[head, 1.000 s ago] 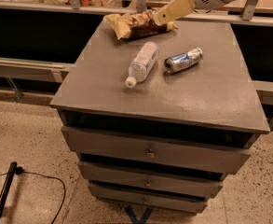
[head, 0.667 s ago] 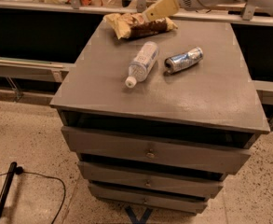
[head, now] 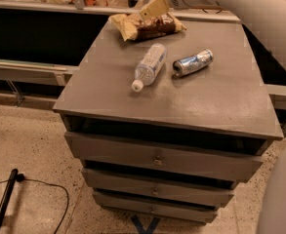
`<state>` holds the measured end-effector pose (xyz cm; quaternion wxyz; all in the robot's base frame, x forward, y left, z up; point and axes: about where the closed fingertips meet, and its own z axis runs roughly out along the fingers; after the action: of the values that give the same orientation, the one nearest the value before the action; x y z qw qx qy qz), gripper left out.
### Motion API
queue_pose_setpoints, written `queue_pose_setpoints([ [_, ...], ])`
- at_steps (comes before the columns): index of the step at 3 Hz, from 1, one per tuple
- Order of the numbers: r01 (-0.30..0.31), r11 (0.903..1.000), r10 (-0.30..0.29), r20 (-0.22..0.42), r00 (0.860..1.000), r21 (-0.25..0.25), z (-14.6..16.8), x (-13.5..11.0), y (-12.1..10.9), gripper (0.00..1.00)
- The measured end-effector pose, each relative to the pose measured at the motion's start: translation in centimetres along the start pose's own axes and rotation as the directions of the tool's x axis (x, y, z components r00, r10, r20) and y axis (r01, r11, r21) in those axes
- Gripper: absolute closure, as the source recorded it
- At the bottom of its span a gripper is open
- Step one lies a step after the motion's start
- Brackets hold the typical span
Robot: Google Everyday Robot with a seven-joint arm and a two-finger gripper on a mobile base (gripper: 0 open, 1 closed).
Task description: Pick brown chip bag
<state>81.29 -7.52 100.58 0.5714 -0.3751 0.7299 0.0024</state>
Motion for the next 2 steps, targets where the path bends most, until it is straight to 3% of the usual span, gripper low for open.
queue_pose_setpoints([
  [2, 0.110, 0.9908, -0.113, -0.042, 0.993, -0.079, 6.5, 2.5, 1.8, 0.00],
])
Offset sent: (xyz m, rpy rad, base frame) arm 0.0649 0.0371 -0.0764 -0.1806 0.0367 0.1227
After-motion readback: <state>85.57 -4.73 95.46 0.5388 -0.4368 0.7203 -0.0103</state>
